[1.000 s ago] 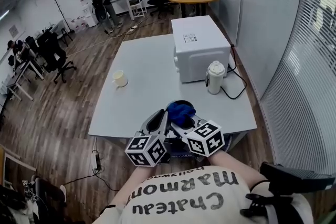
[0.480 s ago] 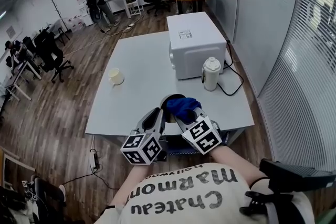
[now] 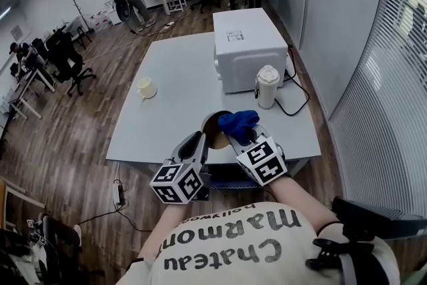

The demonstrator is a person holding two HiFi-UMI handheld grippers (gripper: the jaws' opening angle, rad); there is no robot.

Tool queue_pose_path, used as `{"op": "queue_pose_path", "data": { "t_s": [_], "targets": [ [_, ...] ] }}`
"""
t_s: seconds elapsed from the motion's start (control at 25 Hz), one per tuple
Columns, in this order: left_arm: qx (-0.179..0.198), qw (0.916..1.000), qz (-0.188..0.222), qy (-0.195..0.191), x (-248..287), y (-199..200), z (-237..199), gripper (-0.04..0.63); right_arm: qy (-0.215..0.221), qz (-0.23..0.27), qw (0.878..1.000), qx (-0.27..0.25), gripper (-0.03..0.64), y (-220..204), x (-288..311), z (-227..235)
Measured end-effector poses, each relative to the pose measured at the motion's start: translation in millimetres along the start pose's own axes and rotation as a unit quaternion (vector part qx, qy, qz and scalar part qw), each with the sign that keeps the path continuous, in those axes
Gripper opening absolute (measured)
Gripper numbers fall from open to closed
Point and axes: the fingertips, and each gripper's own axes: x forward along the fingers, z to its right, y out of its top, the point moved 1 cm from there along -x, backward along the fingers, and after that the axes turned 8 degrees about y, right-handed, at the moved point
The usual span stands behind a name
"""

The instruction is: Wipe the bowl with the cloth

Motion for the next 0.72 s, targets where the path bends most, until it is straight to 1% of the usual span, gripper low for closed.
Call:
{"op": "queue_pose_path", "data": {
  "t_s": [0.2,0.36,0.48,0.72],
  "targets": [
    [-0.006,0.9999,0.004,0.009,-1,-1,-2,0.052,0.003,0.018,1.000,0.007,0.068,2,-3,5],
    [-0.019,0.9997,0.004,0.016,-5,-2,-3,0.051,-0.009,0.038,0.999,0.014,0.067,7,-12,12],
    [-0.026,0.9994,0.004,0.022,-4,-4,-1,0.049,-0.011,0.052,0.998,0.031,0.068,9,-19,21],
    [-0.055,0.9972,0.002,0.051,-3,-12,-5,0.039,0.003,0.086,0.993,0.077,0.067,20,-31,28]
  ]
}}
